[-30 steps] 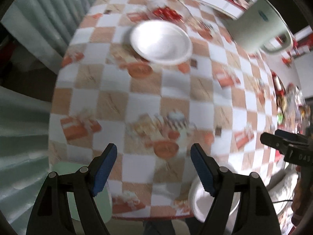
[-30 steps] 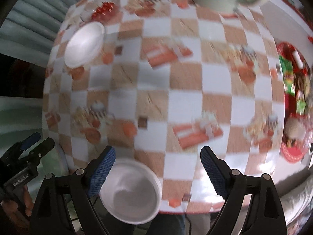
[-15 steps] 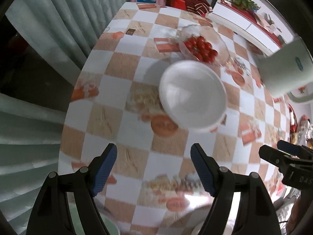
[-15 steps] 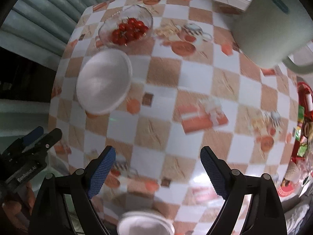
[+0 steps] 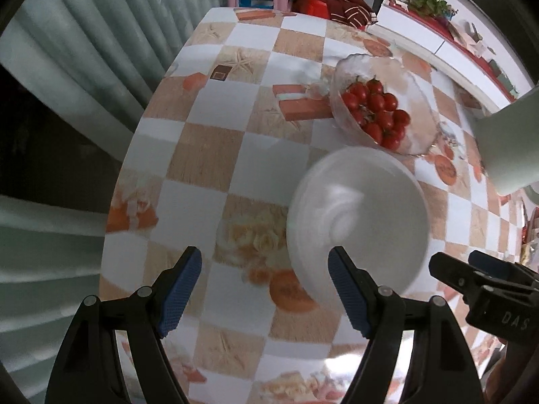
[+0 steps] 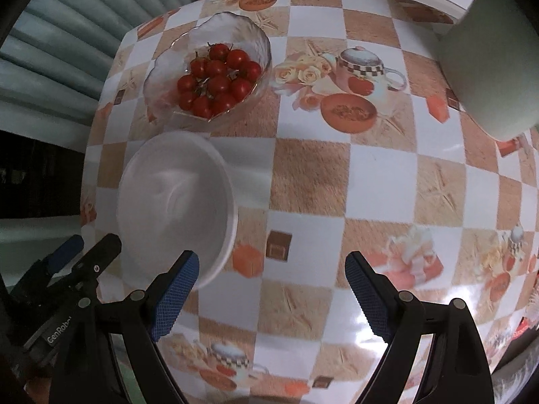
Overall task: Organize plates and bowls
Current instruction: 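Move both grippers toward the white bowl beside the tomato bowl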
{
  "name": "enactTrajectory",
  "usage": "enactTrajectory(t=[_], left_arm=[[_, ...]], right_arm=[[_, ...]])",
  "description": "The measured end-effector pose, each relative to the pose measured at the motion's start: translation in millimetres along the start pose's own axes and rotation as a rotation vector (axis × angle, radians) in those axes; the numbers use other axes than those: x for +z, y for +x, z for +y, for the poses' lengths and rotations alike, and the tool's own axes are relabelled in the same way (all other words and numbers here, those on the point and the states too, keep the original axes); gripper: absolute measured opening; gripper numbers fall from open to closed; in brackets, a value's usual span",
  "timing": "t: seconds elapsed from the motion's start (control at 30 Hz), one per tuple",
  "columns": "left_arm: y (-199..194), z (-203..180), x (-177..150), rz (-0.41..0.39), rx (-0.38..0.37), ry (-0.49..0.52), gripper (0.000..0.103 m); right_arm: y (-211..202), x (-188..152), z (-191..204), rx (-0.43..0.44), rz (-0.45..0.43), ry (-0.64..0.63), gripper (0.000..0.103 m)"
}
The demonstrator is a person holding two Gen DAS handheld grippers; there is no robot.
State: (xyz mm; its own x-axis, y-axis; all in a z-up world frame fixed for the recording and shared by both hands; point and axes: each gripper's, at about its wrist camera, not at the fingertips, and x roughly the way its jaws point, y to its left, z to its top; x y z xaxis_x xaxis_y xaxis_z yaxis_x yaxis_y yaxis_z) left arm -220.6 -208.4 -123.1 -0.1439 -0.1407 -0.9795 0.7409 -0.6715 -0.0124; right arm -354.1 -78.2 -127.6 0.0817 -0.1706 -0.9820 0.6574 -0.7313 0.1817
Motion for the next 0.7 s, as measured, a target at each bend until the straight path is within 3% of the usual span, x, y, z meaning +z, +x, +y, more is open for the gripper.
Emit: enactTrajectory(t=[0.53,0.57,0.7], left_arm=[[47,-13,27,0.02,0.007,0.084,0.08],[50,-13,29,0.023,0.0,0.086,0.078],[58,-15,30,0.035,-0.058,0.094,0.046]], right_arm=[[45,17,3,0.009,-0.026,-0.011,0.089],[46,17,2,0.01,-0.03,-0.01,0.088],[42,14,3,0.002,-0.062,-0.046,0.062]])
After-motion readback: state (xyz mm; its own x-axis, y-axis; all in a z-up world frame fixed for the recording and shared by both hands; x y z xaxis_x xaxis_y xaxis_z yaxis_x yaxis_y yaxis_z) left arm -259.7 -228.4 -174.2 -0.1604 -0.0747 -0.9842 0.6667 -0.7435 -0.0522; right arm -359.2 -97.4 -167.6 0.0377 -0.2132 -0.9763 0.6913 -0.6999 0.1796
